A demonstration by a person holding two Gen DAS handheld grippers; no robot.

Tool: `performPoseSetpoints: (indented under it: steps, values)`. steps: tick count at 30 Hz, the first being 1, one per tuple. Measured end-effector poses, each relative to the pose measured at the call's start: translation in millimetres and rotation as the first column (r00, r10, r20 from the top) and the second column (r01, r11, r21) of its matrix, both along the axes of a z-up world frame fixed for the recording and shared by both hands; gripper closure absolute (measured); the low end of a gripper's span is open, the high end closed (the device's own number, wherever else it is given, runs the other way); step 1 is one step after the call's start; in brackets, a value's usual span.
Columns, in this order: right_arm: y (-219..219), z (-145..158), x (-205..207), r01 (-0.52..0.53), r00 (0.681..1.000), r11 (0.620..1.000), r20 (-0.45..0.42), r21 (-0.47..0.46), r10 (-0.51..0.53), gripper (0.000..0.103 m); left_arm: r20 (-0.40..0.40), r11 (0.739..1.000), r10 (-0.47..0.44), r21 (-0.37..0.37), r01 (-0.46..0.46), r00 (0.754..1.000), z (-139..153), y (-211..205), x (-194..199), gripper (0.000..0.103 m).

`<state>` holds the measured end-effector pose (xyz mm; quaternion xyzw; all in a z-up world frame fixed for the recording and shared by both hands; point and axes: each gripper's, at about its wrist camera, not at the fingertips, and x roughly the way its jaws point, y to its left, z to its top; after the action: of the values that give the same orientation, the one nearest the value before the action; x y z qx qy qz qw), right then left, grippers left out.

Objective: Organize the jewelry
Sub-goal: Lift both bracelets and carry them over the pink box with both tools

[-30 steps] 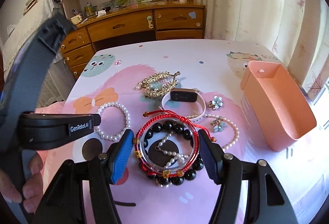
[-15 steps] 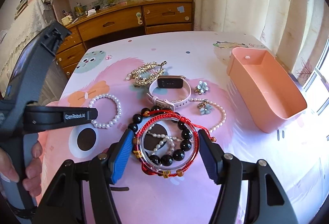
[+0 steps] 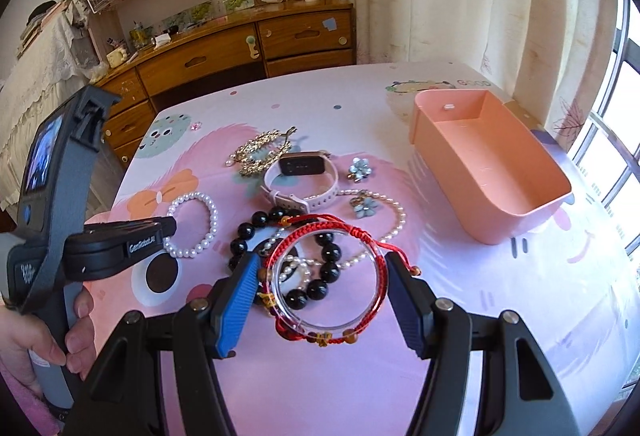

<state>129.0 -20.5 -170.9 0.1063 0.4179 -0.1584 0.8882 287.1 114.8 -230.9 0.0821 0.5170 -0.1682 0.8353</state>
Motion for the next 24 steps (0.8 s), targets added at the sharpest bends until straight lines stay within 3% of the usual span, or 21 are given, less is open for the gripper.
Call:
performPoseSetpoints:
  steps: [9,24]
  values:
    - [-20,8,1,-0.086,0.996,0.996,0.023,0.031,0.086,0.040,0.123,0.990,0.021,-0.141,-0.003,0.992,51,-2,-37,0.098]
    - [-75,53,-4,-0.259,0.962,0.966,0.082,-0.017,0.260,0.040,0.233,0.970,0.047,-0.243,0.011,0.971,138,-67,-81,0.098]
